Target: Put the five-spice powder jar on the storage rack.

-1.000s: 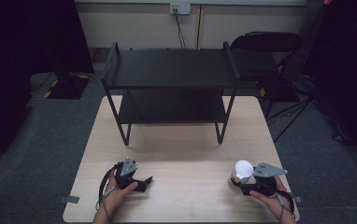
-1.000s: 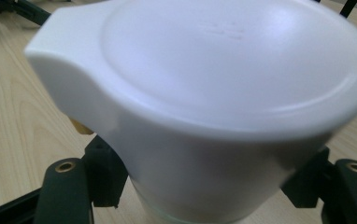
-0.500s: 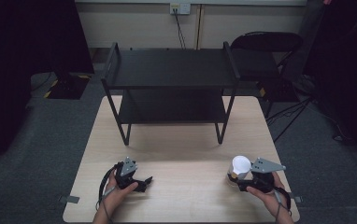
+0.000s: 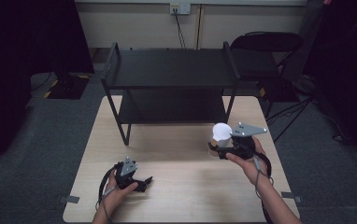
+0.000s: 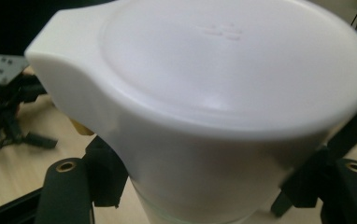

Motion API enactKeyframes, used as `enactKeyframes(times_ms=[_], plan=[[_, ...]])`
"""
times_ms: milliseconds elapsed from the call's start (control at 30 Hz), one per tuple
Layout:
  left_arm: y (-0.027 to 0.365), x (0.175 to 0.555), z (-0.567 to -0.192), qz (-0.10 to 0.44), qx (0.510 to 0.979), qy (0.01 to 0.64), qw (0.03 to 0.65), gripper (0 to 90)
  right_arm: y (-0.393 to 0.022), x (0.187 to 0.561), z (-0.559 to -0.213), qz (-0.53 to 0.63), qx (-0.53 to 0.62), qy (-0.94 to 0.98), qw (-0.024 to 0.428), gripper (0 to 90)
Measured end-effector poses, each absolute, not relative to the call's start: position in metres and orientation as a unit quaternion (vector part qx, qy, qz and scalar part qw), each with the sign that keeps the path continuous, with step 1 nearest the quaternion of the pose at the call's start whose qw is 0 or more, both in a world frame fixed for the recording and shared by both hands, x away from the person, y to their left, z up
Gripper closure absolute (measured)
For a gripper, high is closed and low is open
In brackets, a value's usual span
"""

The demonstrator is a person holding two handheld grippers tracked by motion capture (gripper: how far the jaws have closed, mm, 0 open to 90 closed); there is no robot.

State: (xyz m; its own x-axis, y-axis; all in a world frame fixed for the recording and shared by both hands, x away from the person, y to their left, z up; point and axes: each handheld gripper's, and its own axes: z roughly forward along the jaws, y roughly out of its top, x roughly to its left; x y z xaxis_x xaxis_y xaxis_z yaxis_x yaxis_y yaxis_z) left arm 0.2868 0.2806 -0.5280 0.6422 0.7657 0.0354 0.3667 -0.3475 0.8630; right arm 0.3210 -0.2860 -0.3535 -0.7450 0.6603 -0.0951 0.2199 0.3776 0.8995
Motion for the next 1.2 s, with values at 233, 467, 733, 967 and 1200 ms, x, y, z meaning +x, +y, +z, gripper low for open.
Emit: enactKeyframes(times_ms=[233, 467, 733, 967, 1200], plan=[[0.281, 0.287, -0.528, 0.224, 0.79, 0.359, 0.445, 0.0, -0.253, 0.345, -0.33, 0.498, 0.289, 0.782, 0.239, 30.7], [0.281, 0.287, -0.528, 0.224, 0.79, 0.358, 0.445, 0.0, -0.228, 0.366, -0.322, 0.502, 0.301, 0.771, 0.249, 30.7], [0.281, 0.287, -0.528, 0.224, 0.79, 0.358, 0.445, 0.0, -0.214, 0.388, -0.322, 0.497, 0.318, 0.764, 0.26, 30.7], [0.282, 0.287, -0.528, 0.222, 0.789, 0.359, 0.446, 0.0, -0.206, 0.399, -0.325, 0.498, 0.331, 0.755, 0.269, 30.7], [0.281, 0.287, -0.528, 0.223, 0.79, 0.358, 0.445, 0.0, -0.192, 0.407, -0.327, 0.499, 0.337, 0.749, 0.278, 30.7]])
